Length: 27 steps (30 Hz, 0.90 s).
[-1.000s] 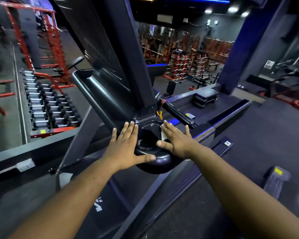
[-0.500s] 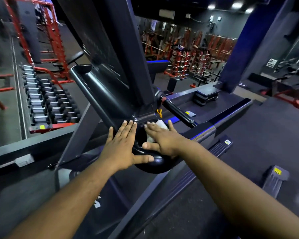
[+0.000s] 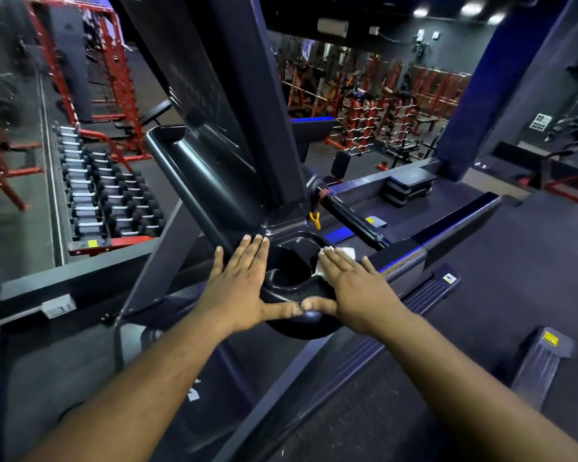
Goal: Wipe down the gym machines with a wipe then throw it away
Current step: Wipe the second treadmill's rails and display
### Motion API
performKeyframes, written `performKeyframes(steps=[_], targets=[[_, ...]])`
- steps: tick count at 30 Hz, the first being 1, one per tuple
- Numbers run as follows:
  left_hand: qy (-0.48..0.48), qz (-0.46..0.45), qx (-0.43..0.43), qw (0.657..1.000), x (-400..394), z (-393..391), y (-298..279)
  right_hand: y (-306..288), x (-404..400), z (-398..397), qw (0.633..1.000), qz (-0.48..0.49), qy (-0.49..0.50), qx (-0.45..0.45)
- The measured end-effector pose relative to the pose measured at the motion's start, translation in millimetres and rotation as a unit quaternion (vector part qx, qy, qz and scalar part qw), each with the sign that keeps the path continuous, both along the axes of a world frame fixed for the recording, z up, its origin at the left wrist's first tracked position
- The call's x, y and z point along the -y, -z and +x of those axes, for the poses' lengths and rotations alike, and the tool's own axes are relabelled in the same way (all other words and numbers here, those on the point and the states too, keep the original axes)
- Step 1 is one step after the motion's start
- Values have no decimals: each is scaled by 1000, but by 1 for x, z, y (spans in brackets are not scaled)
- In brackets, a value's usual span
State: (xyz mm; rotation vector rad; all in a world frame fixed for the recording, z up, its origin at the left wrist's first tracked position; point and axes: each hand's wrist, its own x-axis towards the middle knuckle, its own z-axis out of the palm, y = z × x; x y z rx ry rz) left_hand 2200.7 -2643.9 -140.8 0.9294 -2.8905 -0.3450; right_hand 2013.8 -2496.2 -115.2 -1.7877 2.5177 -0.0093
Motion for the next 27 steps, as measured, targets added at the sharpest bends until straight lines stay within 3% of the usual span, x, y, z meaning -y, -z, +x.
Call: performKeyframes(steps=[5, 10, 13, 15, 21, 27], targets=[[4, 11, 2, 1000, 1, -1, 0, 6, -22, 4, 999, 3, 36, 28], [10, 7, 5, 1000, 2, -2, -2, -11, 42, -39, 971, -34, 71, 226], [4, 9, 0, 1000, 1, -2, -2, -13, 73, -40, 958, -37, 51, 281], [-1, 7, -1, 1000, 0, -2, -2, -14, 76, -33, 965, -25, 52, 257], [-5, 9, -4, 1000, 0, -2, 1, -1, -6, 7, 994, -31, 94, 49], [3, 1, -6, 1000, 0, -2, 2, 58, -48, 50, 986, -151, -63, -3]])
